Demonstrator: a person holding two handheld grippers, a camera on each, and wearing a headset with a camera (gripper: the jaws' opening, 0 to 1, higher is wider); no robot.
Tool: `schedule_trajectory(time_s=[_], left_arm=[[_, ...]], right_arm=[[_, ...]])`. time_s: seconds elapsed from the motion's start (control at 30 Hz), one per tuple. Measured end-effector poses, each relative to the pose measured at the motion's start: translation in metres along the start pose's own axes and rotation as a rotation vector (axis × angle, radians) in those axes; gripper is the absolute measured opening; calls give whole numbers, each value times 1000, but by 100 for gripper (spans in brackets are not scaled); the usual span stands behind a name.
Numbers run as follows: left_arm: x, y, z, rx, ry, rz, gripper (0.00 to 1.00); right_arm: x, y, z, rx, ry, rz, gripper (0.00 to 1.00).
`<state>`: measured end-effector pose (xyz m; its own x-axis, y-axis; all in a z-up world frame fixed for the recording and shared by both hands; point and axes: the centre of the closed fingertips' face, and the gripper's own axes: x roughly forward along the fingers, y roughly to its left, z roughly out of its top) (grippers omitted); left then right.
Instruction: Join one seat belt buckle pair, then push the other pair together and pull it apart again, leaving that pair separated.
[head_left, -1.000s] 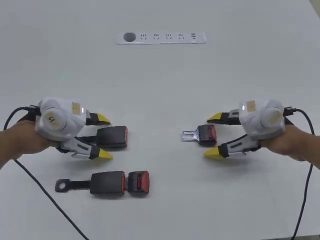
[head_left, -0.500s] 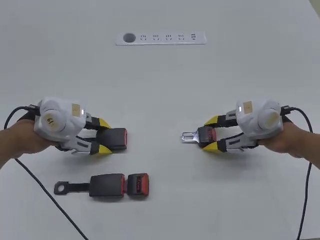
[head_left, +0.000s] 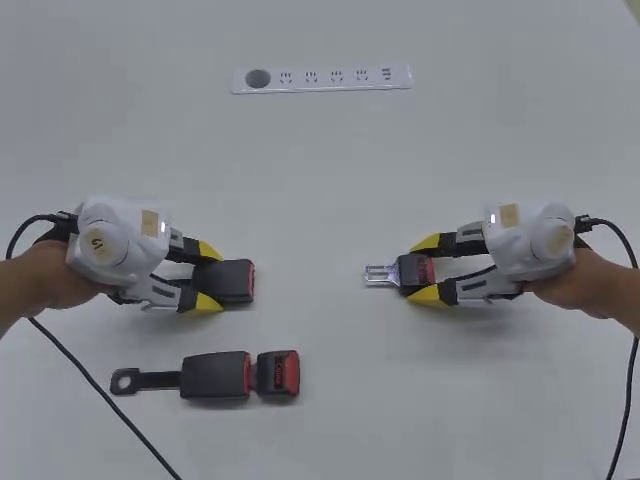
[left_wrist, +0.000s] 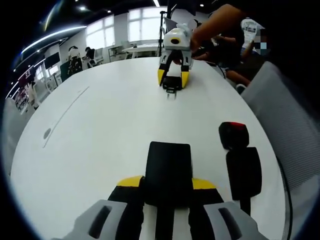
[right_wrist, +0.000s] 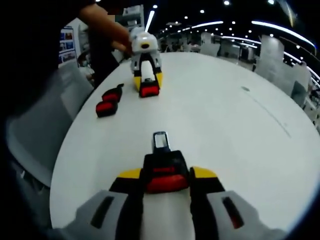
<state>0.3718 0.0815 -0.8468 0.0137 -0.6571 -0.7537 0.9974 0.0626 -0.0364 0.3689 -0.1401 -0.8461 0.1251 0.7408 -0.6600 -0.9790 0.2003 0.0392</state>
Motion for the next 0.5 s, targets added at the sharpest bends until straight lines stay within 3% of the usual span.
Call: schedule_trajectory(time_s=[0.5], left_arm=[[-2, 1, 1, -18, 12, -4, 35]], right_arm=[[13, 2, 14, 26, -55, -2, 36]])
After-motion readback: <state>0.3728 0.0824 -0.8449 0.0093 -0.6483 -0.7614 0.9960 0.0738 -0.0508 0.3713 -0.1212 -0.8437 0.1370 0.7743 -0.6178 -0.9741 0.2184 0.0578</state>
